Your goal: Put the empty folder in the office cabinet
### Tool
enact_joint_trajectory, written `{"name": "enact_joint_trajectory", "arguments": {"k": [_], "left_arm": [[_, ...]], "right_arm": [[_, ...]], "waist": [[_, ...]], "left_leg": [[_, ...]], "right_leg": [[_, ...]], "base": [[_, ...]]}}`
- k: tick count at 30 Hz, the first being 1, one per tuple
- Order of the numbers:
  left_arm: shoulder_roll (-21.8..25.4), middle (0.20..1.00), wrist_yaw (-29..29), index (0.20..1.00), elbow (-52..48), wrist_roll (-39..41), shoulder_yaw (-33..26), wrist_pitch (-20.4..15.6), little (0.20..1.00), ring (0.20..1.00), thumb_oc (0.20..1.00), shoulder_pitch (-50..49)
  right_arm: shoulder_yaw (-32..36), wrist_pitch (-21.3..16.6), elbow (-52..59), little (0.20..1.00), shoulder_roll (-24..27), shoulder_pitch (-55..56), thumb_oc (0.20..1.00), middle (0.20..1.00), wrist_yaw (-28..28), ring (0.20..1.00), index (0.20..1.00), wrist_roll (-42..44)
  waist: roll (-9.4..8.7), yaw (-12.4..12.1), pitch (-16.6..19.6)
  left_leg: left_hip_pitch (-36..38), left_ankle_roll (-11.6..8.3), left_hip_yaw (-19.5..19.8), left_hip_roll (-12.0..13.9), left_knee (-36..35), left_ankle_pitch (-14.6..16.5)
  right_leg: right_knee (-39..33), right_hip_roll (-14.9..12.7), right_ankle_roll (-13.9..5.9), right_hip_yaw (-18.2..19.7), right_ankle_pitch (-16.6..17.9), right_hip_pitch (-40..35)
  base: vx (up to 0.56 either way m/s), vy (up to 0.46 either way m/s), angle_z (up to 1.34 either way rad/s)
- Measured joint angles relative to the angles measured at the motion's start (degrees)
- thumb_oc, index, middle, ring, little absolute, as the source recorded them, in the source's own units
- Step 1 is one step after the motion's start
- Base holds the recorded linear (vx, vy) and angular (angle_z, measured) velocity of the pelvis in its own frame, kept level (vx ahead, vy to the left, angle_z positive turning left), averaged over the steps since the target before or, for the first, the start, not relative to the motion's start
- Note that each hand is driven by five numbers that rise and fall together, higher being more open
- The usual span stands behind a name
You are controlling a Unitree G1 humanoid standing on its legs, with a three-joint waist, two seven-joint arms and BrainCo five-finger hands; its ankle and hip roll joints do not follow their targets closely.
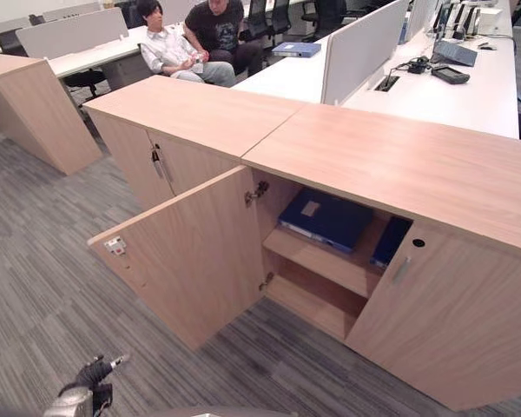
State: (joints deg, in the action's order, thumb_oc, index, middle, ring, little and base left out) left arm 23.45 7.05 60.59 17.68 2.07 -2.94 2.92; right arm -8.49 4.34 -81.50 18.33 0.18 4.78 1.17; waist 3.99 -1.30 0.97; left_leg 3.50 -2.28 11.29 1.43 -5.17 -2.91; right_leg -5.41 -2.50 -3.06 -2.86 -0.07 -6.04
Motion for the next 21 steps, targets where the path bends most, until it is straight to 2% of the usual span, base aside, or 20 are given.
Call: {"name": "enact_joint_trajectory", "arguments": {"k": [7,9,13,21], "left_arm": [[1.9,1.0,1.2,1.0,0.2,2.7,-0.3,0.0,1.0,1.0,1.0,5.0],[2.2,1.0,1.2,1.0,0.7,4.6,-2.3,0.0,1.0,1.0,1.0,6.8],[4.4,1.0,1.3,1.0,0.8,6.8,-2.4,0.0,1.0,1.0,1.0,7.9],[8.3,1.0,1.4,1.0,2.4,7.1,-2.7,0.1,1.0,1.0,1.0,8.4]], "right_arm": [[0.0,0.0,0.4,1.0,0.7,-0.7,1.0,1.0,-0.3,1.0,1.0,0.0],[0.0,0.0,0.4,1.0,0.7,-0.7,1.0,1.0,-0.4,1.0,1.0,0.0],[0.0,0.0,0.4,1.0,0.7,-0.7,1.0,1.0,-0.4,1.0,1.0,0.0],[0.0,0.0,0.4,1.0,0.7,-0.6,1.0,1.0,-1.2,1.0,1.0,0.6]], "waist": [[-0.5,0.9,0.0],[-1.29,1.1,-0.4],[-2.08,1.3,-0.5],[-2.37,1.4,-0.3]], "left_leg": [[1.0,0.14,-1.8,0.0,0.0,0.3],[1.3,0.17,-2.6,0.1,0.0,0.4],[1.4,0.2,-2.9,0.1,0.0,0.5],[1.8,0.27,-3.9,0.2,-0.5,0.7]], "right_leg": [[0.0,0.0,0.18,1.7,0.3,-0.1],[0.0,0.0,0.13,2.4,0.3,-0.1],[0.0,0.0,0.07,2.7,0.4,-0.1],[0.0,0.0,-0.08,3.7,0.5,-0.1]], "base": [[0.01,-0.003,-0.14],[0.01,0.007,-0.16],[0.0,0.001,-0.04],[0.01,0.004,-0.07]]}}
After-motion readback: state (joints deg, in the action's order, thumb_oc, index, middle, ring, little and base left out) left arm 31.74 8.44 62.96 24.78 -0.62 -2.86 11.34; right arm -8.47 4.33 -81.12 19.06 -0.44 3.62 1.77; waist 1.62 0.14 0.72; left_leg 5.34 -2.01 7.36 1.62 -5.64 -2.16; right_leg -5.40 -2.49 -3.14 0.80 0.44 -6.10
